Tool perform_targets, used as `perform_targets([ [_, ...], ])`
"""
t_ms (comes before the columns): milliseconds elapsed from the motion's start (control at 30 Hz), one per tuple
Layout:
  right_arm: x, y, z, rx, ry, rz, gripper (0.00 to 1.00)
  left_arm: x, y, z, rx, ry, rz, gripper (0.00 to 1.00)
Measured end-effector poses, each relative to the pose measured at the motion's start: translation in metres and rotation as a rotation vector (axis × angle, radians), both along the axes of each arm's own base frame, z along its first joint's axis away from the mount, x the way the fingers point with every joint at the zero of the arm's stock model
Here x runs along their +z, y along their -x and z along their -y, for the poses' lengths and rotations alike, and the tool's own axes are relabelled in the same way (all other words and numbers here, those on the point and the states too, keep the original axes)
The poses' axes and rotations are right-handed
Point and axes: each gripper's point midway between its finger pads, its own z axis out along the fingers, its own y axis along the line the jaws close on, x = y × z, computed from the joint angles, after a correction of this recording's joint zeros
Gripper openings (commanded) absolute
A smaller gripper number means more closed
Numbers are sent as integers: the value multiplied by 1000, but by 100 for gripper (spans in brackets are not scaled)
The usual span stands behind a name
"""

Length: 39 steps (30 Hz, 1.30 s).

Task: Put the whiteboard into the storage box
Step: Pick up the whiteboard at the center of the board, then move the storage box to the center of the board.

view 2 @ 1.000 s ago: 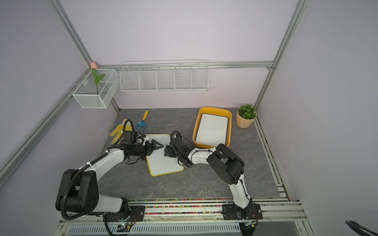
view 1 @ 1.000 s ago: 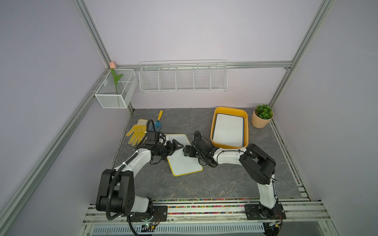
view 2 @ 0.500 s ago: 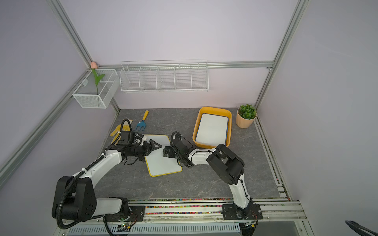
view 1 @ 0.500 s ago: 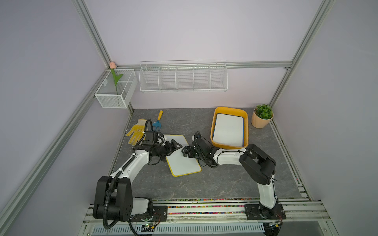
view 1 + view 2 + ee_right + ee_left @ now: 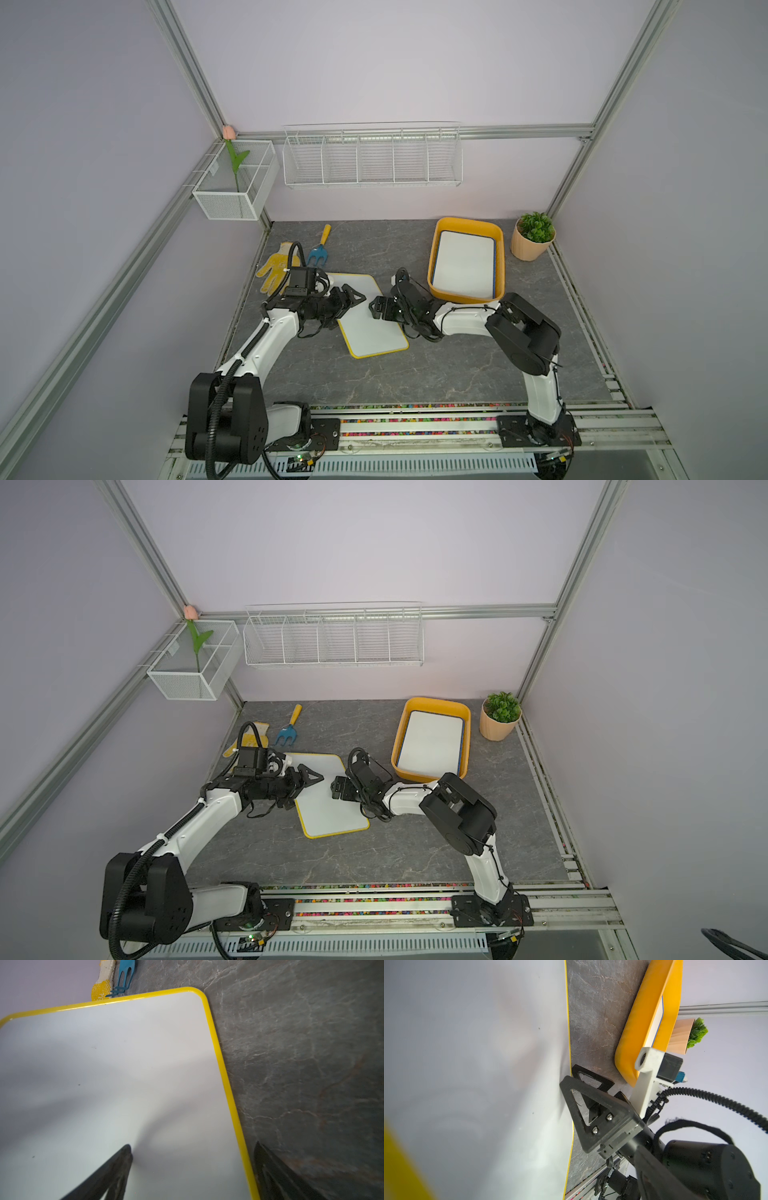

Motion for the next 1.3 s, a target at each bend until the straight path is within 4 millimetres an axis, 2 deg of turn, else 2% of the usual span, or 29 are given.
perform_targets([
  [167, 1, -1, 1, -11, -15, -11, 94, -4, 0, -3, 13, -7, -9, 46],
  [300, 1, -1, 2, -18, -21, -14, 93, -7, -1, -5, 24, -13, -10, 34],
  [500, 1, -1, 9, -36, -19, -13, 93, -9, -3, -7, 39, -25, -4, 2],
  [533, 2, 0, 12, -40, -14, -11, 94, -10, -4, -8, 41, -31, -2, 0],
  [733, 1, 23, 40, -20, 85, -3, 93, -8, -9, -7, 29, -41, 11, 0],
  [867, 9, 37, 66, -8, 177, 21, 93, 12, -18, -7, 7, -61, 63, 0],
  [933, 24, 39, 76, -7, 204, 63, 93, 25, -24, -6, -8, -63, 103, 0],
  [1067, 69, 41, 92, -11, 226, 185, 93, 53, -28, -3, -44, -65, 182, 0],
  [1167, 98, 40, 108, -37, 250, 267, 93, 71, -21, 0, -78, -51, 229, 0],
  [1300, 118, 26, 140, -108, 335, 311, 92, 97, -4, 4, -124, -18, 296, 0],
])
